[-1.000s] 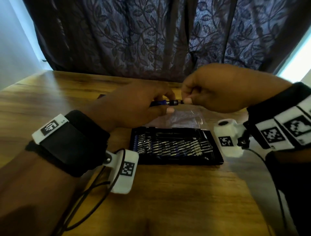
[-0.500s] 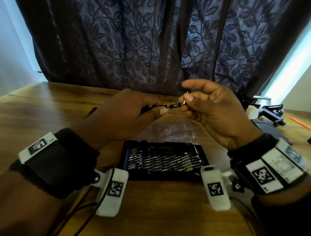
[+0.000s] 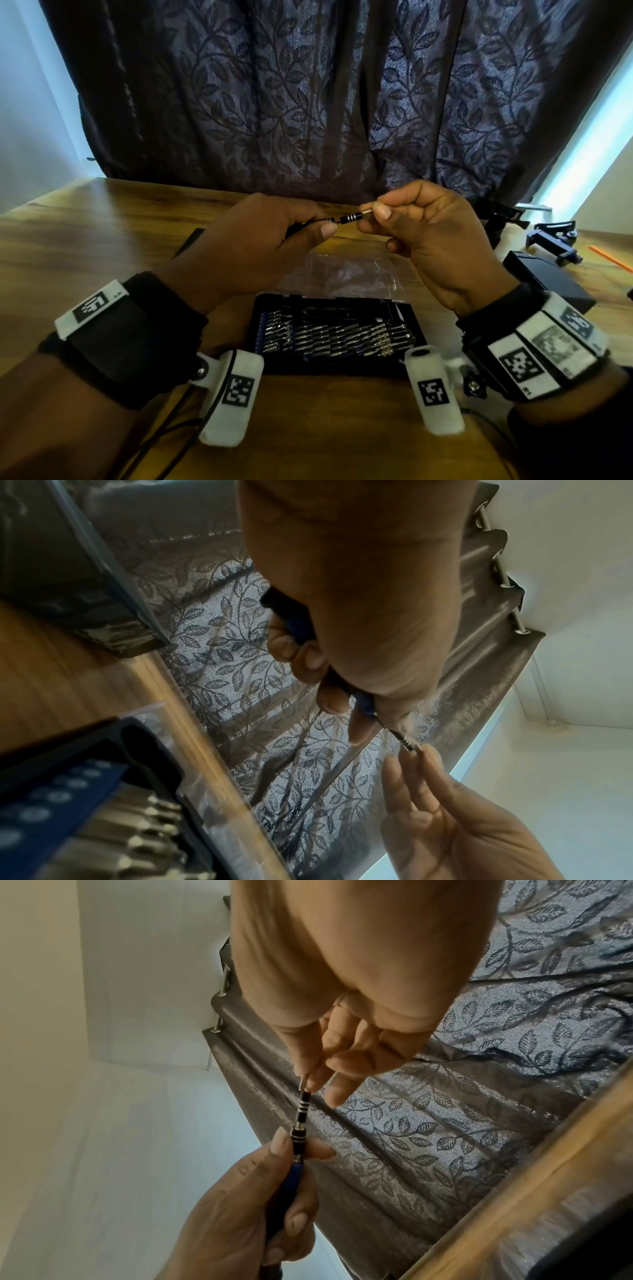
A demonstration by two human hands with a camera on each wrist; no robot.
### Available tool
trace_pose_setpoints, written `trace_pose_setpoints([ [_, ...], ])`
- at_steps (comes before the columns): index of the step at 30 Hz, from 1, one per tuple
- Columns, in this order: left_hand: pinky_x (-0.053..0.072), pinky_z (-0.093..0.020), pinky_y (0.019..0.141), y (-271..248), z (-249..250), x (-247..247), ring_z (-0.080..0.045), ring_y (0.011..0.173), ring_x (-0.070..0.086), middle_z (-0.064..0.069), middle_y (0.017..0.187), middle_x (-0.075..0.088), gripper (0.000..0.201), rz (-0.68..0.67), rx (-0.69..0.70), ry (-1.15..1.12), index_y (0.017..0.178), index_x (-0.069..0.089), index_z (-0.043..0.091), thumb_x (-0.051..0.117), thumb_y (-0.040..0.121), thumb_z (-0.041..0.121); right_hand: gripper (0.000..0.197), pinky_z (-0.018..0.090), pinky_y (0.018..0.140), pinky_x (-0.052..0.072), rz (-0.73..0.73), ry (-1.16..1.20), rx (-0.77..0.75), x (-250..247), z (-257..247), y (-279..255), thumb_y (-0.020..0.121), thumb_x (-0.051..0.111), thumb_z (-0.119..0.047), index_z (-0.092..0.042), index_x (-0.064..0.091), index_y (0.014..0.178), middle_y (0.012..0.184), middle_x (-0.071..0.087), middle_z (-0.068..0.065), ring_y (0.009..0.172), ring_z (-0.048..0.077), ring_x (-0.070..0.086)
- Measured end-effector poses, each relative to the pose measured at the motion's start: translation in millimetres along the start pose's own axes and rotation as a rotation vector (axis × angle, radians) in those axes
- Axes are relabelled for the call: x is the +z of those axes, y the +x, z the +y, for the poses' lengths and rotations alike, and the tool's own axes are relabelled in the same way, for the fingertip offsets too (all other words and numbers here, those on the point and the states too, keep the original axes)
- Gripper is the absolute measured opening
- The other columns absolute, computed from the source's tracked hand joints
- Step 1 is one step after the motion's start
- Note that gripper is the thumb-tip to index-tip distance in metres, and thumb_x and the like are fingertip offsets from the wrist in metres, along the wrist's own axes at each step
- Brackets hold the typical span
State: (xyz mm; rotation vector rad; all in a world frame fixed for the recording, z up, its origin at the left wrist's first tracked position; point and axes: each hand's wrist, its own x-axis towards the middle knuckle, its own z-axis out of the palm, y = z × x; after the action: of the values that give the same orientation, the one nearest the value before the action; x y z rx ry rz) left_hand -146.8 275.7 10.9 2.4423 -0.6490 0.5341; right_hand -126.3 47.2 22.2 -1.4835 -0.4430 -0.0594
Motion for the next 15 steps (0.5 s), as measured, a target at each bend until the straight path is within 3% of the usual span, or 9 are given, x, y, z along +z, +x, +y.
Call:
trace_pose_setpoints([
  [3,0.044,-0.030,0.053,-0.4,0.5,-0.4,-0.014,0.061,0.059,0.007,0.069,0.062,0.030,-0.002,-0.007,-0.013,0.098,0.069,0.038,0.045,0.103,0.056,0.008,0.022,0.059,0.046,-0.009,-0.006,0.013,-1.8,1.1,0.4,0.090,0.070,-0.009,-0.013,0.064,0.093,0.094,0.080,0.007,0.083,0.015,0.077],
  [6,0.037,-0.016,0.051,-0.6,0.3,-0.4,-0.011,0.062,0.060,0.010,0.068,0.062,0.036,-0.008,-0.004,-0.009,0.106,0.072,0.035,0.044,0.101,0.057,0.012,0.021,0.058,0.047,-0.007,-0.001,0.010,-2.5,1.4,0.0,0.083,0.073,-0.014,-0.012,0.065,0.092,0.094,0.080,0.008,0.084,0.017,0.077],
  [15,0.042,-0.019,0.056,-1.8,0.7,-0.4,-0.010,0.068,0.062,0.011,0.074,0.065,0.036,-0.044,0.003,-0.002,0.104,0.074,0.030,0.047,0.102,0.053,0.017,0.018,0.056,0.047,-0.057,-0.098,0.014,-6.3,5.8,1.1,0.073,0.079,-0.020,-0.012,0.073,0.086,0.075,0.075,0.006,0.074,0.014,0.074],
])
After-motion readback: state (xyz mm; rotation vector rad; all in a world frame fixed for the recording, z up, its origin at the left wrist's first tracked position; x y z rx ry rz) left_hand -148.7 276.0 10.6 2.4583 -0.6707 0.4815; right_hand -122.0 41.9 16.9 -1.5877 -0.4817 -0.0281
